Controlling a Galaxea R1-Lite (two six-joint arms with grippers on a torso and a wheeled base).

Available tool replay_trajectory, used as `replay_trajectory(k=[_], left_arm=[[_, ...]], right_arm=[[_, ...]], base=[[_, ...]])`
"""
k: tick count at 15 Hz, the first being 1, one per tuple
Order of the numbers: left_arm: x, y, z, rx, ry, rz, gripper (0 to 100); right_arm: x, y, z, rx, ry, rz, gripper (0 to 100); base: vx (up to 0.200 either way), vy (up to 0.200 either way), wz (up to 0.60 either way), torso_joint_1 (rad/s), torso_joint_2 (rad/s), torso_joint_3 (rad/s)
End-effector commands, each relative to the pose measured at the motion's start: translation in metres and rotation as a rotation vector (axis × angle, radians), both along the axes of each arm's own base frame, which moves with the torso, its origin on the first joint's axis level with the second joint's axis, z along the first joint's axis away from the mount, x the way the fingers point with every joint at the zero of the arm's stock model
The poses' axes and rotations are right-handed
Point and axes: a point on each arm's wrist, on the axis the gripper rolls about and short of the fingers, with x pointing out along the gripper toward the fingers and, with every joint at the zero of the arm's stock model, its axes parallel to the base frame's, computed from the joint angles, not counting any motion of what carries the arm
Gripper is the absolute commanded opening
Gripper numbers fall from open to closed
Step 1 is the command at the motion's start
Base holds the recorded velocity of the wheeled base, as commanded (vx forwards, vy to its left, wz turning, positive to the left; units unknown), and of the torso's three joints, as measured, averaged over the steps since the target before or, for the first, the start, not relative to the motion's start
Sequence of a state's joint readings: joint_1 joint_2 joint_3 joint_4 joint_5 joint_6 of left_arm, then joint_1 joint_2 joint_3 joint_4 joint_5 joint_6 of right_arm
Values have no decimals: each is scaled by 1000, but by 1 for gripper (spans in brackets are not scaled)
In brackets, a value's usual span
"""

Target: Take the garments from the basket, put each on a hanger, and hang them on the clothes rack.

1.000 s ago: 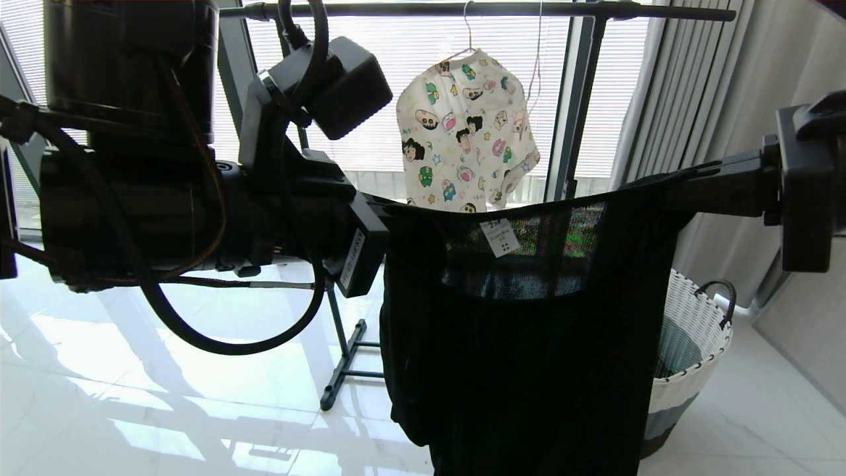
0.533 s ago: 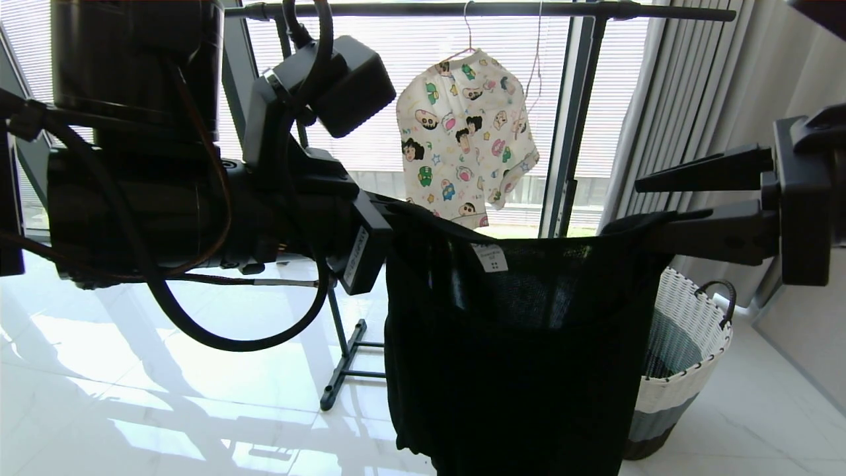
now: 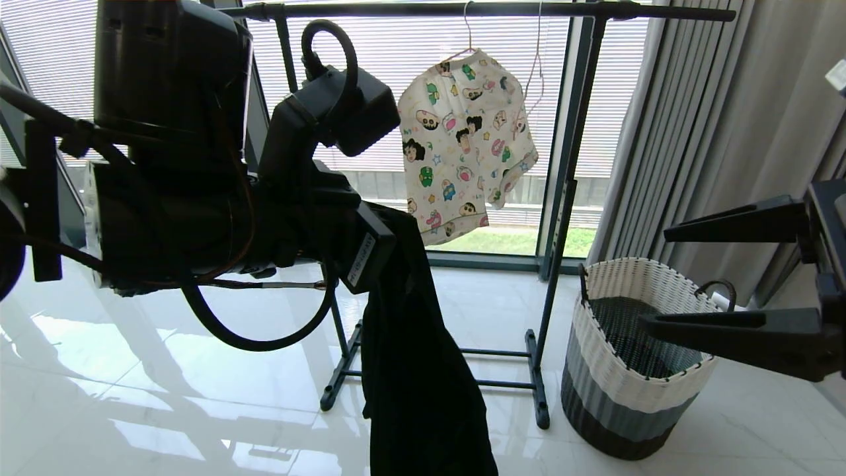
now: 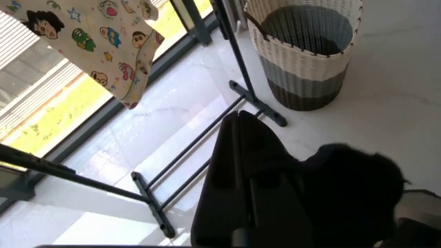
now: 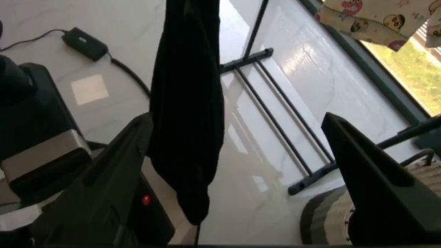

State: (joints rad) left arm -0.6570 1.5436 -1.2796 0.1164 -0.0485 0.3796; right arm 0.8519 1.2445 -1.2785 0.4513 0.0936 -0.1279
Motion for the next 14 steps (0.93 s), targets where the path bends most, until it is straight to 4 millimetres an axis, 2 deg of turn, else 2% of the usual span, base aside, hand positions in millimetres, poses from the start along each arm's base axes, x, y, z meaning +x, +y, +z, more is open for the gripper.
replay_trajectory(k=[1,3,7,8,10,12,14], left_arm=[[1,2,-4,13,8,19,0],[-7,35,-15,52,29,141,0],[-27,110,-39,85,72,445,0],[-30,133,-41,81,74,567,0],[-31,153,-40,25,85,694,0],[-33,160,-39,-27,98,763,0],[-36,163,-45,-6,106,818,0]], right_arm=[[4,-7,-2,-10,-7,-62,100],[18,-17,-16,-121,-41,-335,100],[26,-37,-37,-244,-49,-600,100],[26,-44,-45,-286,-55,-685,100],[22,-57,-53,-302,-42,-745,100],[21,-68,-64,-311,-23,-810,100],[27,-76,-69,-284,-32,-876,100]], base=[[0,0,0,0,0,0],[0,0,0,0,0,0],[0,0,0,0,0,0],[0,0,0,0,0,0],[0,0,0,0,0,0],[0,0,0,0,0,0],[0,0,0,0,0,0]])
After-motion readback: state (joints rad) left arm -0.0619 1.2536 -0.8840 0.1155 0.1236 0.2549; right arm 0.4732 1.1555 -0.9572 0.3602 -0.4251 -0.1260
